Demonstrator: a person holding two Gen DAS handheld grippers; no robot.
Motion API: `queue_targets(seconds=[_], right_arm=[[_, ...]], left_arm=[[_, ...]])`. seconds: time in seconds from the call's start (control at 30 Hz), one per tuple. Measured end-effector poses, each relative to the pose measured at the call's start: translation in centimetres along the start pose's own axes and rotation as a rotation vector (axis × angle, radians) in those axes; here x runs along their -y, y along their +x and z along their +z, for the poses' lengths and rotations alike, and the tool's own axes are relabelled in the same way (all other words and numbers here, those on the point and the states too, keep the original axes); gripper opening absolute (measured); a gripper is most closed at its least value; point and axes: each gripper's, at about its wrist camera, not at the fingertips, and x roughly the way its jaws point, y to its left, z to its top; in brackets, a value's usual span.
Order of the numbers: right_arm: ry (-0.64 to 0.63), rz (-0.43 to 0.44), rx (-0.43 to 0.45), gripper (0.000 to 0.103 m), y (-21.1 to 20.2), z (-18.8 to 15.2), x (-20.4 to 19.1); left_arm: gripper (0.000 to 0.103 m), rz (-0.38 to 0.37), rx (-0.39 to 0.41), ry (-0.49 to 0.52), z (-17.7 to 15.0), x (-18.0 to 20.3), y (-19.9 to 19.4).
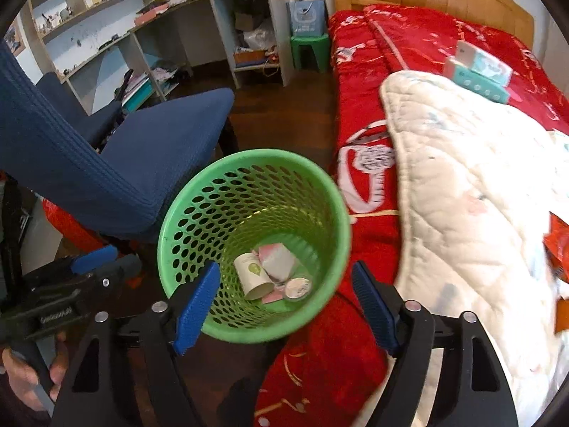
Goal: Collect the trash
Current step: 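Move both tools back toward the remaining trash on the bed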
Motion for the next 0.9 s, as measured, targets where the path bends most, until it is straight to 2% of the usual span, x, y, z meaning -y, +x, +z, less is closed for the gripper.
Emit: queue_targets(seconds=[0.13, 0.43, 0.9], right_arm=[[0.051, -0.01, 0.026, 0.078, -2.2, -1.2, 1.9], [0.166, -0.102, 0.079, 0.082, -7.2, -4.7, 7.6], [0.316, -0.308, 0.156, 0.086, -15.2, -11.5, 17.2]], left_arm=[[0.066, -0.015, 0.005, 0.036, 0.0, 2.0, -0.4], [0.069, -0.064, 0.007, 0.141, -0.1, 7.7, -0.8], [0.072, -0.139, -0.014, 0.271, -1.0, 16.0, -0.8]])
